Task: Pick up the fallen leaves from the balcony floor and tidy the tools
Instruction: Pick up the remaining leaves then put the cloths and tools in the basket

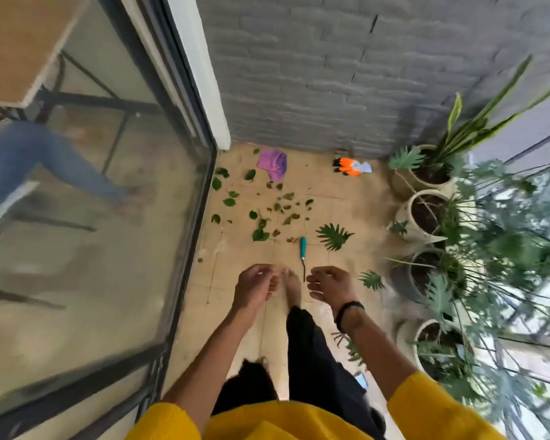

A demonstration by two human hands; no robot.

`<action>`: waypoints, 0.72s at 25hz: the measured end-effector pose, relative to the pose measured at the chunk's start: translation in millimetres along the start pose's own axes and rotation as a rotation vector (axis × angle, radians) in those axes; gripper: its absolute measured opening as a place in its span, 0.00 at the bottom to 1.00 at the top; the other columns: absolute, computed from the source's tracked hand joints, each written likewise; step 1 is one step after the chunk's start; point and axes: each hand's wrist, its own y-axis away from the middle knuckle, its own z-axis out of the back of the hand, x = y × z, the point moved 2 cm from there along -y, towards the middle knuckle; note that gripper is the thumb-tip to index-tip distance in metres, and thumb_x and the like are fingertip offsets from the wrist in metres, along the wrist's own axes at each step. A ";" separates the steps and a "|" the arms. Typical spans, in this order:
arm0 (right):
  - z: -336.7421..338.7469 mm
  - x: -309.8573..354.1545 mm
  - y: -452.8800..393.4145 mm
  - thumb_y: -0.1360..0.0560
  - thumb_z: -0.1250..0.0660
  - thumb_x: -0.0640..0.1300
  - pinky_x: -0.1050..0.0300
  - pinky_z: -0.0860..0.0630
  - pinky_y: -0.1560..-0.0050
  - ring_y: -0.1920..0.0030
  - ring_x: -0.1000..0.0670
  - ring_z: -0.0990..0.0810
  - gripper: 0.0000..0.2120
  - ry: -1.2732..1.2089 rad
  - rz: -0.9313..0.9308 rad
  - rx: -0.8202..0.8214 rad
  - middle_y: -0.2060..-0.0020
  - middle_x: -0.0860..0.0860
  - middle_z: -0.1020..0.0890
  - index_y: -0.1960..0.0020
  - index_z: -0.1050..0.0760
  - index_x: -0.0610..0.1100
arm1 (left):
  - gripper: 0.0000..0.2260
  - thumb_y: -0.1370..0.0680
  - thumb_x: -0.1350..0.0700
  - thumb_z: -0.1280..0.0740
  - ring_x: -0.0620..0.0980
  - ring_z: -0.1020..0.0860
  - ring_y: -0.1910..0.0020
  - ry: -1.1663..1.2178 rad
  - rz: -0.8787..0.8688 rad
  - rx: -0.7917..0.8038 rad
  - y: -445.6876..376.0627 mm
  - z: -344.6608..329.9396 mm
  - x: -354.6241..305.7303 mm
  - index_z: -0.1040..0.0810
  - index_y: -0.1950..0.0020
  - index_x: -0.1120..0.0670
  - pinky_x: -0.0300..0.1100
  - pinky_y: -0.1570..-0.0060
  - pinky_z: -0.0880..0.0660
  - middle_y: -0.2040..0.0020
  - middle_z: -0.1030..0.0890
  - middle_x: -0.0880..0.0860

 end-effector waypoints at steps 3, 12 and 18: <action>-34.0 3.5 -150.2 0.25 0.32 0.37 0.46 0.20 0.55 0.62 0.41 0.18 0.06 0.144 -0.029 0.078 0.61 0.39 0.15 0.60 0.20 0.44 | 0.04 0.19 0.56 0.32 0.48 0.19 0.63 0.001 0.059 -0.059 -136.4 -21.5 5.5 0.18 0.50 0.53 0.39 0.64 0.25 0.59 0.14 0.55; -105.1 -128.0 -578.6 0.21 0.41 0.27 0.61 0.27 0.78 0.80 0.51 0.24 0.13 0.421 -0.103 0.172 0.78 0.45 0.23 0.62 0.28 0.37 | 0.07 0.18 0.58 0.36 0.51 0.21 0.66 -0.065 0.289 0.013 -548.6 -85.3 206.7 0.18 0.52 0.52 0.39 0.65 0.29 0.59 0.16 0.56; -100.7 -226.5 -687.5 0.32 0.22 0.58 0.56 0.27 0.47 0.46 0.48 0.24 0.30 1.057 -0.102 0.062 0.47 0.49 0.23 0.39 0.28 0.42 | 0.04 0.27 0.44 0.31 0.52 0.16 0.58 -0.251 0.158 -0.144 -691.1 -93.0 312.3 0.20 0.52 0.39 0.51 0.56 0.17 0.54 0.14 0.50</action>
